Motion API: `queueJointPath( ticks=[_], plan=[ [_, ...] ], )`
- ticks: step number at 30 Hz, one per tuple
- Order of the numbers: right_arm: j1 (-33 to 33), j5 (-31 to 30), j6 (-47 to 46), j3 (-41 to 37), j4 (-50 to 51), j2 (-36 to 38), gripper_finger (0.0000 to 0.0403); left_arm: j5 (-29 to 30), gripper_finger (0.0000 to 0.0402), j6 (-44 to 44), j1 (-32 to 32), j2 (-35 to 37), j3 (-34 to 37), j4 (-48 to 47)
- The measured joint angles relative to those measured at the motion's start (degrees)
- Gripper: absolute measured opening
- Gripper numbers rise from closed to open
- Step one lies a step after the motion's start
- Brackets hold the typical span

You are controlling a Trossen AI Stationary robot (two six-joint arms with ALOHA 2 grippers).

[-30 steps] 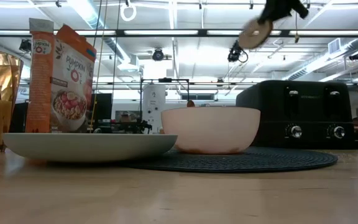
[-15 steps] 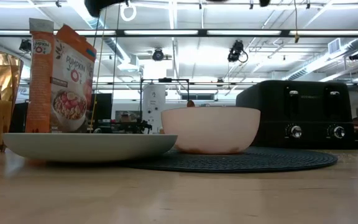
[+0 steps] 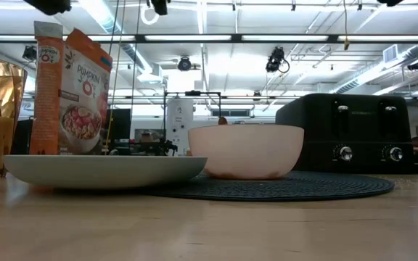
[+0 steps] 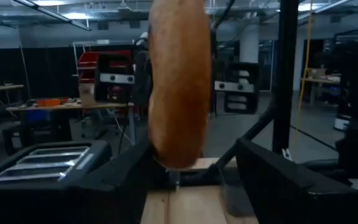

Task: Arrange a breakfast setting
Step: Put the toasted bagel from the toaster on the light blue plate

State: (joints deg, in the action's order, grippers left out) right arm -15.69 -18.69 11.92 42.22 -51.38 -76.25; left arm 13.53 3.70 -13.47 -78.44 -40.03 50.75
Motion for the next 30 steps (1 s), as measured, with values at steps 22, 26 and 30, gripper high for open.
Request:
queueJointPath(
  ticks=[22,26,30],
  plan=[
    [4.0,5.6,-1.7,0.0,-4.6,-0.3,0.0121,0.1,0.0052,1.5,2.5,2.2,-3.4,-1.1],
    [3.7,6.1,-1.6,0.8,-4.3,3.8,0.0191,1.9,0.0052,0.8,2.5,6.4,-6.5,-16.7],
    [3.8,6.1,-1.4,1.2,0.8,8.6,0.0262,1.9,0.0052,-4.4,2.3,10.0,-14.9,-40.9]
  ],
)
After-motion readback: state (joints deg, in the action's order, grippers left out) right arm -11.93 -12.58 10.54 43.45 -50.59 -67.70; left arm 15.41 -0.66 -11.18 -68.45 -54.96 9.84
